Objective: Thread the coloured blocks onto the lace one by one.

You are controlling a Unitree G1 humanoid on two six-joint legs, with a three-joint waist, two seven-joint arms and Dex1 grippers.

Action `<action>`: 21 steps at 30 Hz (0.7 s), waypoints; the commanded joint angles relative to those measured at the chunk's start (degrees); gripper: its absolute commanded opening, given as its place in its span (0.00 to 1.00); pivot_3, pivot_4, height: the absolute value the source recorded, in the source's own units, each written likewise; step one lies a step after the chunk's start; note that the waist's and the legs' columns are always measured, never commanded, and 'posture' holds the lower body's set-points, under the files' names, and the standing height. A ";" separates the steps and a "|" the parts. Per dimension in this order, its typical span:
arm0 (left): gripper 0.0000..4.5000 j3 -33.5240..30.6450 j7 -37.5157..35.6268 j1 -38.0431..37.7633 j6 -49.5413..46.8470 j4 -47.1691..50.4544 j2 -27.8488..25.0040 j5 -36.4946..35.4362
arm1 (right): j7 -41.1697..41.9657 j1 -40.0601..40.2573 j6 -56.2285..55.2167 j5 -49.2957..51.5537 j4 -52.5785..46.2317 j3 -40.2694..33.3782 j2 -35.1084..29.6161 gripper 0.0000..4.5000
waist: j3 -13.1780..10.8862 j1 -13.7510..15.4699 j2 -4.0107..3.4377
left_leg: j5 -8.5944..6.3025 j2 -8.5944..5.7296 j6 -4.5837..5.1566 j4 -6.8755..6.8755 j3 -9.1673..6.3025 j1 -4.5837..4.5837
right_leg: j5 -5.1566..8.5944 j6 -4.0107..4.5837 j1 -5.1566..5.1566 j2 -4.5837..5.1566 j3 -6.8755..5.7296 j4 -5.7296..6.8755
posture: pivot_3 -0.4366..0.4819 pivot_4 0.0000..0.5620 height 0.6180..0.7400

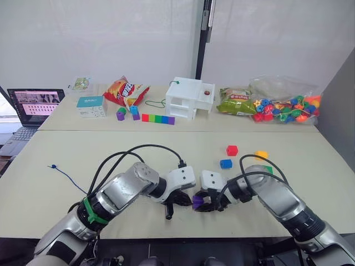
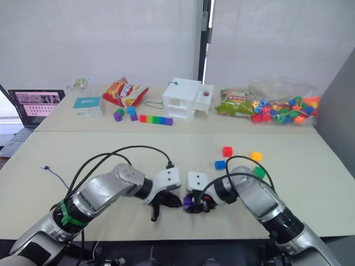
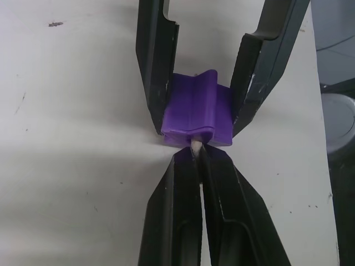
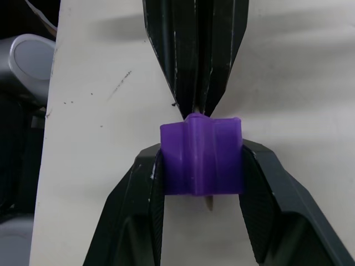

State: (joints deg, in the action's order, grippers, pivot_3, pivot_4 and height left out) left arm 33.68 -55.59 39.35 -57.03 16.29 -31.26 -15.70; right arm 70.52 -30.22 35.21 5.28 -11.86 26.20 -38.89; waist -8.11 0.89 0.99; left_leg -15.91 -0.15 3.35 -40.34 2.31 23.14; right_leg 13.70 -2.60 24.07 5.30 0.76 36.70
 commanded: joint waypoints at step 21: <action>0.88 -14.45 -6.51 -18.97 36.70 -7.04 -10.65 4.03 | -2.45 1.37 1.48 0.58 -1.38 0.17 -0.33 0.30 | 0.02 0.02 0.04 | -0.02 0.06 0.03 0.09 -0.01 -0.08 | 0.04 0.08 -0.01 0.10 -0.07 0.01 | 0.48 0.27 1.00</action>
State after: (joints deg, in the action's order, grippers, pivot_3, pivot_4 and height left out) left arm 20.01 -62.12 20.14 -22.87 10.20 -42.62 -12.64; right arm 68.41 -29.33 36.34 5.79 -12.95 25.96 -39.21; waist -8.08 0.91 1.03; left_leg -15.93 -0.09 3.38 -40.26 2.30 23.05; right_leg 13.73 -2.53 24.02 5.42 0.69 36.68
